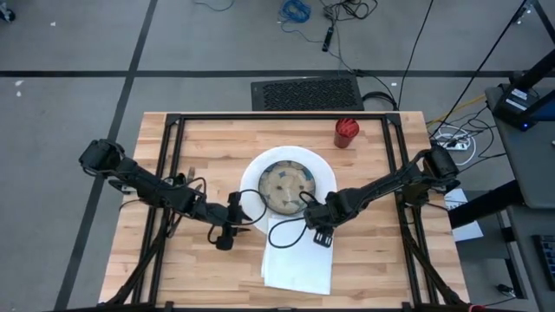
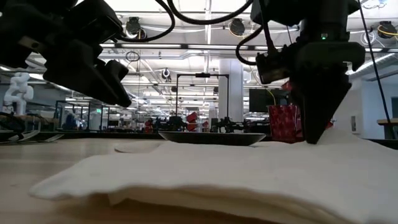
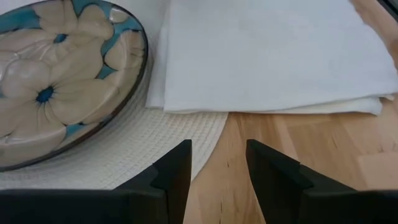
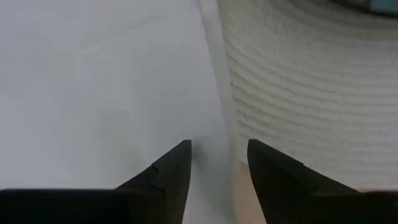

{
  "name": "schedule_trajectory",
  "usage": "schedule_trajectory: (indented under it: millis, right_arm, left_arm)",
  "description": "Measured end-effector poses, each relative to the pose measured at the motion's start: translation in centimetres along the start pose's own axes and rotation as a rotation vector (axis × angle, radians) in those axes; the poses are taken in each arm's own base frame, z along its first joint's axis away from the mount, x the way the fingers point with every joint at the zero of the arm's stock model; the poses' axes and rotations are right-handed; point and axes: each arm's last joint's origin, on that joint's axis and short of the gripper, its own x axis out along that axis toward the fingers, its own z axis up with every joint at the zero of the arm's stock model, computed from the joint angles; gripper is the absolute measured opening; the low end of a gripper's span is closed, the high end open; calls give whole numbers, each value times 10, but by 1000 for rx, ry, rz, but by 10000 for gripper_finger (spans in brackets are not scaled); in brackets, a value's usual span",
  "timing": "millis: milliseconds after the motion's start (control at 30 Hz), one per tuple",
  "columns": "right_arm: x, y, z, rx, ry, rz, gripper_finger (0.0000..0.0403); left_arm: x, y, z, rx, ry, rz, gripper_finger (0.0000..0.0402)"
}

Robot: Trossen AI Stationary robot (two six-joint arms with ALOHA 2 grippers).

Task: Set table place
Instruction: Fold the white table napkin

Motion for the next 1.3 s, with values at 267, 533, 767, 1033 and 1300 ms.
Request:
schedule_trajectory:
  millis: [267, 533, 767, 1033, 1300]
  right_arm:
    - [-8, 8, 4, -32, -9, 49, 136]
    - [0, 1, -4, -16, 43, 1, 111]
    - [0, -1, -6, -9, 60, -13, 105]
    - [0, 0, -5, 17, 68, 10, 105]
    - [0, -2, -10, 37, 125, -1, 104]
  left_arm:
    - [0, 0, 3, 2, -29, 7, 139]
    - [0, 0, 3, -5, -33, 22, 139]
    - [0, 0, 3, -13, -32, 22, 139]
    - [0, 0, 3, -26, -32, 22, 139]
    - [0, 0, 3, -31, -32, 22, 139]
